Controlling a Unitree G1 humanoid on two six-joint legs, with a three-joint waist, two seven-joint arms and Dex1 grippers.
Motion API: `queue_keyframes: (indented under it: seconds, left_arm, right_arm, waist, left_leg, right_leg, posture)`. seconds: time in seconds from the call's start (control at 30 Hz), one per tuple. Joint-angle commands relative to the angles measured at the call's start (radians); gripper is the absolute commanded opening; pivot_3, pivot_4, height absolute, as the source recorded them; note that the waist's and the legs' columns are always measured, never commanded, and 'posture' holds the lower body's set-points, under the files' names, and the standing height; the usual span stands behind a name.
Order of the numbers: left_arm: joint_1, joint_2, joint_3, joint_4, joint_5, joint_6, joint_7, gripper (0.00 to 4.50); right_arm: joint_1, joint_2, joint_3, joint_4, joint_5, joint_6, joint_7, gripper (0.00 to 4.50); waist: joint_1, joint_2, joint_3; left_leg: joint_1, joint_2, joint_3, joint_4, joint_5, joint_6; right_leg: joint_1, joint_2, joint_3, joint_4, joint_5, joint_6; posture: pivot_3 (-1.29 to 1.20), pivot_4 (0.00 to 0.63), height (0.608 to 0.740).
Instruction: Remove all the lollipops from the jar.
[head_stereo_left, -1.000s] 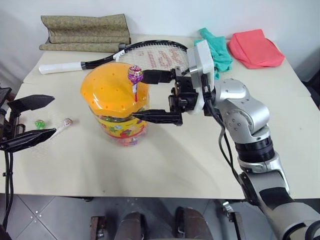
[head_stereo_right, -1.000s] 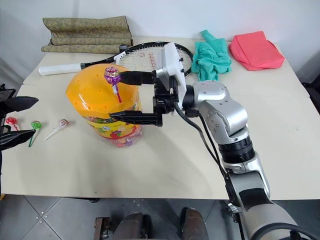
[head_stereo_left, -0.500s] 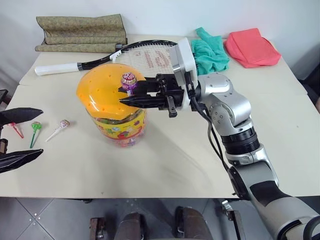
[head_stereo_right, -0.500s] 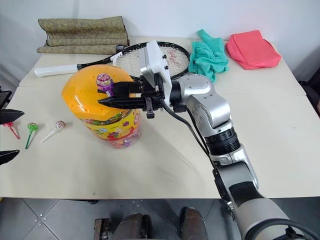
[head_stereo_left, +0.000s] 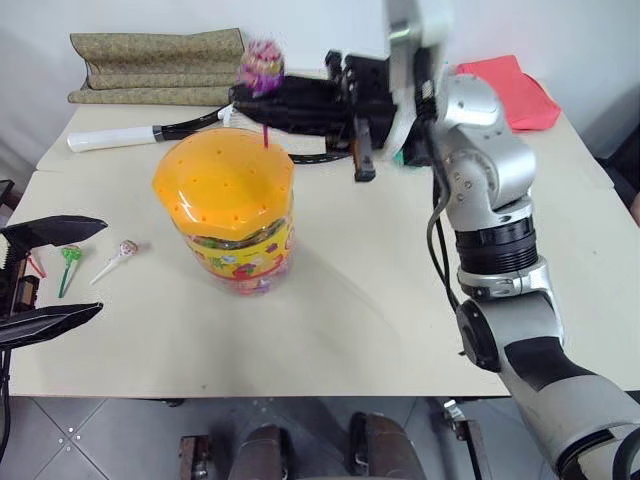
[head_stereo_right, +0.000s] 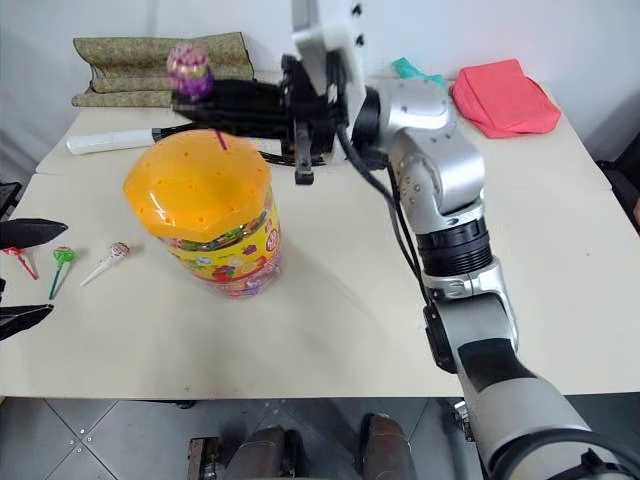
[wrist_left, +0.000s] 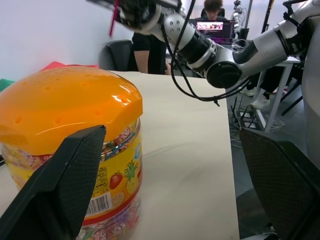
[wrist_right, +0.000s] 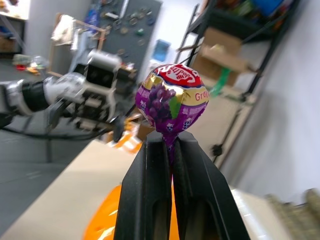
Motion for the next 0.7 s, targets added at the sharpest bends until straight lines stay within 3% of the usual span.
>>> queue_keyframes:
  seconds: [0.03,0.23,0.37,0.53,0.7]
  left_arm:
    - [-0.005,0.018,0.016,0.026,0.002,-0.014,-0.034,4.50]
    - [0.050,0.042,0.083,0.060,0.015,-0.019,-0.063,4.50]
    - [0.079,0.052,0.104,0.068,0.016,-0.018,-0.077,4.50]
    - [0.105,0.055,0.114,0.076,0.027,-0.026,-0.080,4.50]
    - [0.111,0.033,0.080,0.057,0.046,-0.040,-0.029,4.50]
  right_arm:
    - [-0.034,-0.096,-0.088,-0.002,0.001,0.040,-0.058,0.02]
    - [0.161,-0.425,-0.076,0.001,-0.124,0.236,-0.118,0.02]
    - [0.307,-0.599,0.012,0.034,-0.222,0.353,-0.076,0.02]
    - [0.434,-0.646,0.014,0.127,-0.283,0.386,-0.124,0.02]
    - [0.469,-0.596,0.009,0.266,-0.354,0.348,-0.224,0.02]
  waist:
    - [0.001,0.000,0.000]
    - [0.009,-0.001,-0.001]
    - [0.016,0.003,0.002]
    - [0.015,0.004,0.002]
    - [0.024,0.005,0.003]
  left_leg:
    - [0.000,0.000,0.000,0.000,0.000,0.000]
    - [0.000,0.000,0.000,-0.001,0.000,0.001]
    - [0.000,0.000,0.004,-0.002,0.000,0.001]
    - [0.000,0.001,0.006,-0.002,0.000,0.001]
    - [0.000,0.001,0.007,-0.001,0.000,0.001]
  right_leg:
    - [0.000,0.000,0.000,0.000,0.000,0.000]
    - [0.001,0.000,0.000,-0.001,0.000,0.000]
    - [0.000,-0.001,0.000,-0.004,0.000,0.000]
    - [0.000,-0.001,0.000,-0.005,0.000,0.000]
    - [0.000,-0.001,0.000,-0.005,0.000,0.000]
  posture:
    - [0.00,0.150,0.740]
    - [0.00,0.150,0.740]
    - [0.00,0.150,0.740]
    - [0.00,0.150,0.740]
    - [0.00,0.150,0.740]
